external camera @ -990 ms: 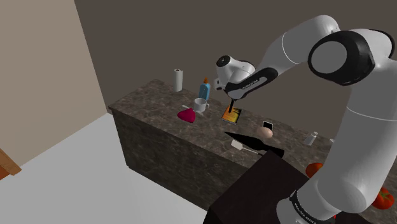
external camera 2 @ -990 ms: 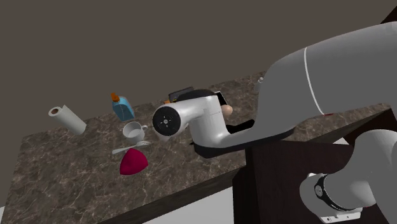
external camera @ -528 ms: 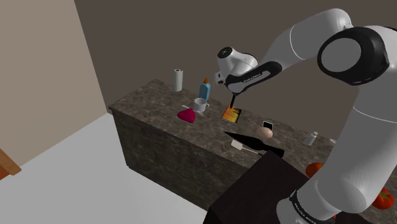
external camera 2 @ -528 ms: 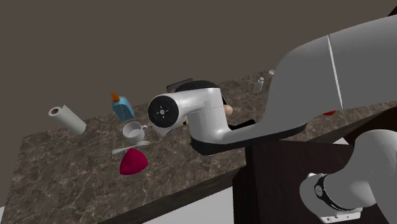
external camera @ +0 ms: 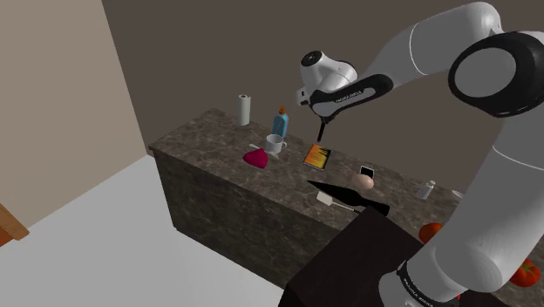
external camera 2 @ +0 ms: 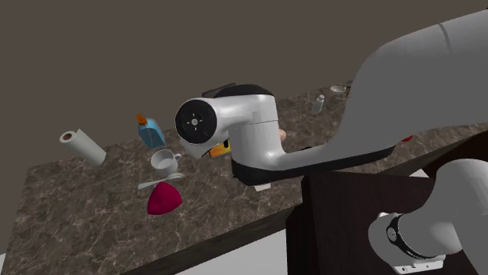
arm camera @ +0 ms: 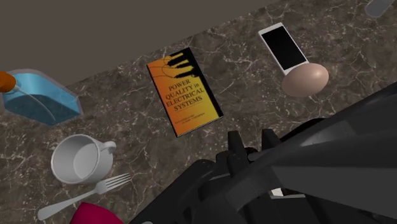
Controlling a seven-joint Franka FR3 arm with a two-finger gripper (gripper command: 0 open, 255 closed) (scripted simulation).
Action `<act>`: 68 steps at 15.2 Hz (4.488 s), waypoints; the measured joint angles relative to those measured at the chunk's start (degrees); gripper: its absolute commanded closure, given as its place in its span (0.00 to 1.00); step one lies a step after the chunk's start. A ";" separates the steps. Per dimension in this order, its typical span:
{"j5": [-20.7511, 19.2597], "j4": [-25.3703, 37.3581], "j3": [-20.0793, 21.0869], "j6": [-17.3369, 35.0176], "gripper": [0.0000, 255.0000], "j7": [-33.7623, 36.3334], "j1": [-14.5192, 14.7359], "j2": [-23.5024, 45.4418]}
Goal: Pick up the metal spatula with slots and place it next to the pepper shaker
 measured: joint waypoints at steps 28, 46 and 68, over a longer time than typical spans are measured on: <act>2.71 0.46 -2.82 -5.58 1.00 -13.33 -3.39 -11.28; 1.09 -9.74 -17.13 10.81 1.00 -32.41 -14.90 -18.92; 26.26 -2.50 -31.19 28.63 1.00 -68.83 -26.20 -4.43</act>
